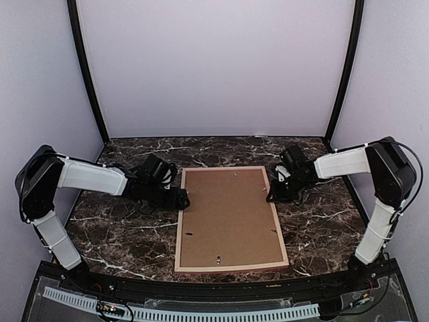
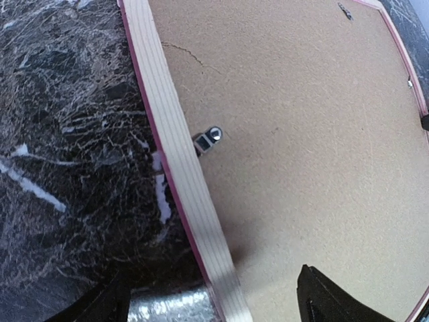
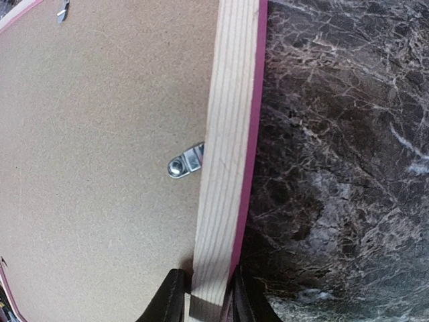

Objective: Put the photo into the frame
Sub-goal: Position the photo frame at the center of the board, then press the fastener onto the backboard.

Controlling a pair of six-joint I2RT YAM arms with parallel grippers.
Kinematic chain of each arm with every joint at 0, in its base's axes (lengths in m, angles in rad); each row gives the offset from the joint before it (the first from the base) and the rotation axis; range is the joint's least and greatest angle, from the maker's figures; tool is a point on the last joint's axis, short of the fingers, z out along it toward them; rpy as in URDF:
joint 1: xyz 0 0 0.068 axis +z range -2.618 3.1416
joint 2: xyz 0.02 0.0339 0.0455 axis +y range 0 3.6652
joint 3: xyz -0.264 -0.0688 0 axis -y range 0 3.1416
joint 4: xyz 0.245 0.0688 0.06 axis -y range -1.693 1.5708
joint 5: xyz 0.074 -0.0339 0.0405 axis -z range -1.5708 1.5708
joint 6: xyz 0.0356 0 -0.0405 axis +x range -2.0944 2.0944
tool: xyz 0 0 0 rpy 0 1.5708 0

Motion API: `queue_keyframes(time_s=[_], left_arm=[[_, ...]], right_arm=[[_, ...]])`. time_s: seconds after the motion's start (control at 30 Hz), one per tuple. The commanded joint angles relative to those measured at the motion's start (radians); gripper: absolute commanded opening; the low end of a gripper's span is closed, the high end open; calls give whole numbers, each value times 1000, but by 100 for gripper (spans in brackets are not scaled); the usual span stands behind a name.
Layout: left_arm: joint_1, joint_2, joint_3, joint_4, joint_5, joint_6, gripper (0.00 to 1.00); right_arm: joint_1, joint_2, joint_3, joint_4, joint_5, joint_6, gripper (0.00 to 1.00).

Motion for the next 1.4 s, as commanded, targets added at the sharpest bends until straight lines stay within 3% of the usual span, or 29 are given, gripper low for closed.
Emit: queue_keyframes(time_s=[0.0,0.23,0.57,1.1,1.37], left_arm=[[-21,-96,-60,-30,21,18,90],[-92,-164,-121,-72,50,2,93],[-185,-144,-129,-116,44,24,94],[-193,-81,-43,-144,-96,-9,93],[-194,-24,-7,-165,-96,8,93]], right_arm=[[-10,23,-27,22,69,41,21],[-39,43,-6,66,72,72,11],[-41,55,-6,72,62,65,10],[-42,52,-14,80,47,59,10],[-45,45,-21,80,48,52,10]])
